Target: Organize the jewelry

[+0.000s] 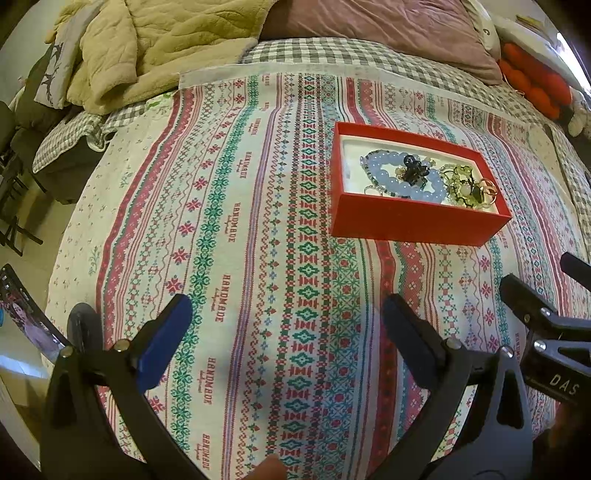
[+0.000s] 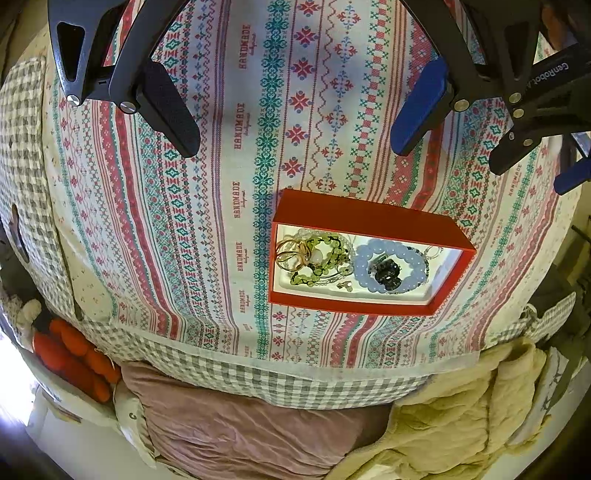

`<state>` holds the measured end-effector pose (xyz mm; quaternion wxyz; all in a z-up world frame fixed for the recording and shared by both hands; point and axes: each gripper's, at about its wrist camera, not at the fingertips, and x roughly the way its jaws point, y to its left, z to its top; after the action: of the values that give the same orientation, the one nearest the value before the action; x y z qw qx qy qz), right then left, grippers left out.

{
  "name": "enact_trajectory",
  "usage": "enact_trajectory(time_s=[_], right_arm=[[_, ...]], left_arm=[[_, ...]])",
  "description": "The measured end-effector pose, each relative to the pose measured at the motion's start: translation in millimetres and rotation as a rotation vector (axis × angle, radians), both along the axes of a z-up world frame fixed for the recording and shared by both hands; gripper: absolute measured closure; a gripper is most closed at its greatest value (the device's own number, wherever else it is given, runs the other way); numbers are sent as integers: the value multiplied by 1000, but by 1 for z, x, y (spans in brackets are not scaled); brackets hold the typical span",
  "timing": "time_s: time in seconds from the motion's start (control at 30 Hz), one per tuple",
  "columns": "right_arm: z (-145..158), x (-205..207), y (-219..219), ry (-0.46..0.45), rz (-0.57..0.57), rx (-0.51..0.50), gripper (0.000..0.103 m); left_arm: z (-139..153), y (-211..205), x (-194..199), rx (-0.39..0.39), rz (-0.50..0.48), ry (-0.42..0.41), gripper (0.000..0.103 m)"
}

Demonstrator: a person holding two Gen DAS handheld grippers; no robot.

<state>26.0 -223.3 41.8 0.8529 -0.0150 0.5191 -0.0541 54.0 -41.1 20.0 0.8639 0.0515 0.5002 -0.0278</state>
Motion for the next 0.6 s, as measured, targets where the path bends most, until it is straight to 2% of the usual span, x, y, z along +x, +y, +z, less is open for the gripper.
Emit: enact_trajectory(time_s=[0.6], right_arm=[[-2, -1, -1, 7, -8, 4, 0]], left_arm=[[-2, -3, -1, 4, -15, 6, 1]])
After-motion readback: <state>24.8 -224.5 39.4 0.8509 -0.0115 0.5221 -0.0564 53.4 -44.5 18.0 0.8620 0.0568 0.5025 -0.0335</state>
